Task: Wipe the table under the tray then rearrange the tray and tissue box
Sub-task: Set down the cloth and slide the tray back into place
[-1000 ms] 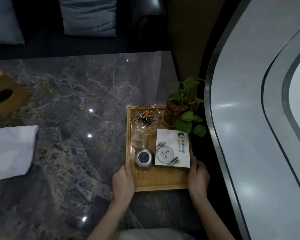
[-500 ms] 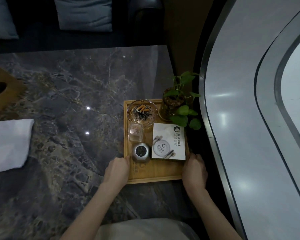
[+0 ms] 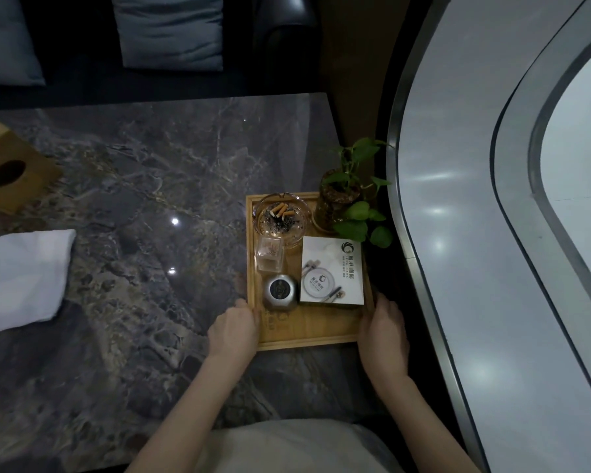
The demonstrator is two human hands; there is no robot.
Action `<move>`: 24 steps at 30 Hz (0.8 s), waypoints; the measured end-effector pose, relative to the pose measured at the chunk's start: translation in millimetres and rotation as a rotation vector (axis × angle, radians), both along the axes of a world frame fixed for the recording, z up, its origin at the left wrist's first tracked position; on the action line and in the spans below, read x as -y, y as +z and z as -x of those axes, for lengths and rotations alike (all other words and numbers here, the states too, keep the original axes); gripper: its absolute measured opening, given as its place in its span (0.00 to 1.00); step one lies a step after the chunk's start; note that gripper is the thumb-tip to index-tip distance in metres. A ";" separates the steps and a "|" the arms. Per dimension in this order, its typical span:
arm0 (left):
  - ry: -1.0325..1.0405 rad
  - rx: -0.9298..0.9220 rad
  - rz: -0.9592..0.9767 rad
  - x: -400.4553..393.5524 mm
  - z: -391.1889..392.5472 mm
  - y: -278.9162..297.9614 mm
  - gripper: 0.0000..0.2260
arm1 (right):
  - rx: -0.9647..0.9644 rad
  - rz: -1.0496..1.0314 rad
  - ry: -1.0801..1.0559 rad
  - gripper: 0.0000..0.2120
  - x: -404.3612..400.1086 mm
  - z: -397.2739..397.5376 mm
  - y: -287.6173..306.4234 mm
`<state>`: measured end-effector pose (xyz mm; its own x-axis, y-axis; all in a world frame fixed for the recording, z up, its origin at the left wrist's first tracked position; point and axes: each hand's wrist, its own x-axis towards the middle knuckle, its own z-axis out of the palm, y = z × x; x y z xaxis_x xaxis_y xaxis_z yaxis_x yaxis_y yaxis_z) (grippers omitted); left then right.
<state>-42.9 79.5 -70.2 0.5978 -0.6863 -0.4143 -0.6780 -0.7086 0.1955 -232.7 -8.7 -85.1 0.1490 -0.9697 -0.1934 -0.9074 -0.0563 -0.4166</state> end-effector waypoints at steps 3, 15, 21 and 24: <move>-0.009 0.061 0.120 -16.8 18.0 3.3 0.12 | 0.033 0.051 0.108 0.24 -25.0 10.4 -2.0; -0.263 0.101 0.171 -58.5 37.2 -43.3 0.32 | -0.158 0.014 0.346 0.33 -64.7 29.1 -30.8; -0.225 0.125 0.213 -46.8 32.1 -45.6 0.32 | -0.127 0.036 0.359 0.35 -57.3 22.5 -31.7; -0.209 0.123 0.245 -39.7 30.5 -48.7 0.31 | -0.117 0.035 0.357 0.36 -49.8 19.4 -32.1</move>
<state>-73.4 119.2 -118.9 0.4689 -0.8695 -0.1556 -0.8328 -0.4939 0.2501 -252.1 41.1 -117.2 0.4580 -0.8669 -0.1966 -0.8691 -0.3903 -0.3038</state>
